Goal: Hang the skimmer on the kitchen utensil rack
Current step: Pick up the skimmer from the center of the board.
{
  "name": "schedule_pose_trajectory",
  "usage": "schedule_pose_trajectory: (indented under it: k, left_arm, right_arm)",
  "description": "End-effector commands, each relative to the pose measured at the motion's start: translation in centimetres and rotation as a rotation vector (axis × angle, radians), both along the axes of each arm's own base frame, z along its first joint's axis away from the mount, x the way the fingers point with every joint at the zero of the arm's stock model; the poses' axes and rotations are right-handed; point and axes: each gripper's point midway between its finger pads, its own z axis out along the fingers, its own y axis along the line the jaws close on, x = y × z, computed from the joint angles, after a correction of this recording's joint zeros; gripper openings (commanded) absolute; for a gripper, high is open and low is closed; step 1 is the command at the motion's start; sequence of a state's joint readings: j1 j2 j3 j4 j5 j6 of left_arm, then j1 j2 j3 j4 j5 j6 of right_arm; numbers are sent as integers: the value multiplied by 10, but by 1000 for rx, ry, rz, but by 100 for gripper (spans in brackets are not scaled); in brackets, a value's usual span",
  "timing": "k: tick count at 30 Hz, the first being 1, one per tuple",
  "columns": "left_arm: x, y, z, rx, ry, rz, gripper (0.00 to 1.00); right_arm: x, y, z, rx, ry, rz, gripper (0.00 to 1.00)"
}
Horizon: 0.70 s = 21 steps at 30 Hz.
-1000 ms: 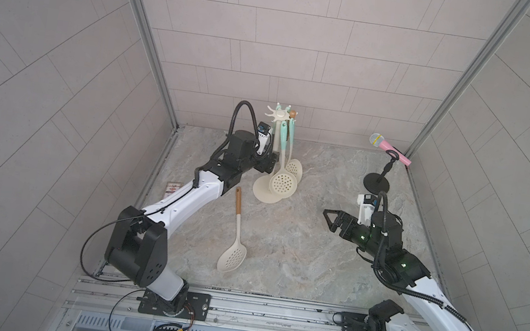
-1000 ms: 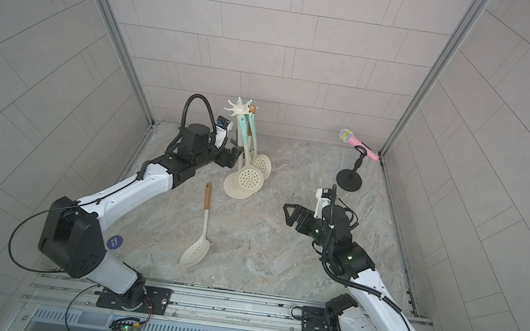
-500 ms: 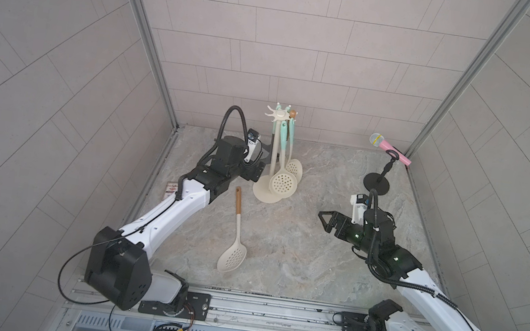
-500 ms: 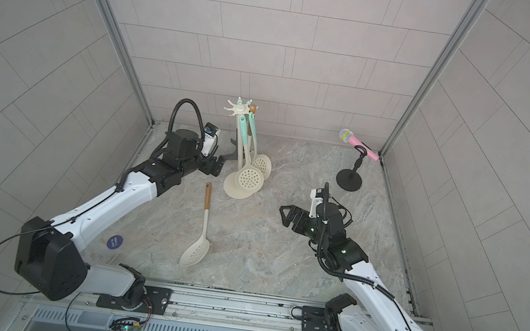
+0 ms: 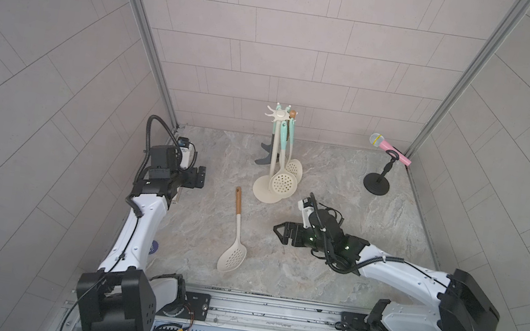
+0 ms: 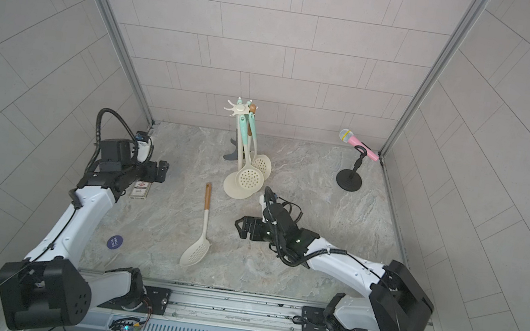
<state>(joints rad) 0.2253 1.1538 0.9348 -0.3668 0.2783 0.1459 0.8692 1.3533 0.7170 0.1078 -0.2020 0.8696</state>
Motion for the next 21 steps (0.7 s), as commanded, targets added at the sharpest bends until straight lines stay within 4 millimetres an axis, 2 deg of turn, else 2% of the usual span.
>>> schedule_pose_trajectory:
  k: [1,6,11,15,21]
  left_arm:
    - [-14,-4,-8,-106,16,-34,100]
    - [-21,7,-6,-195,11,-9,100]
    - [-23,9,-4,-228,3,-1,100]
    - [-26,10,-3,-242,-10,-5,100]
    - [-29,11,-2,-274,-18,-7,100]
  right_arm:
    - [-1,37,1,59,12,30,96]
    - [-18,89,-23,97,81,103,88]
    - [-32,122,-44,111,143,141,84]
    - [-37,134,-58,121,185,147,78]
    - [-41,137,-69,105,210,143,66]
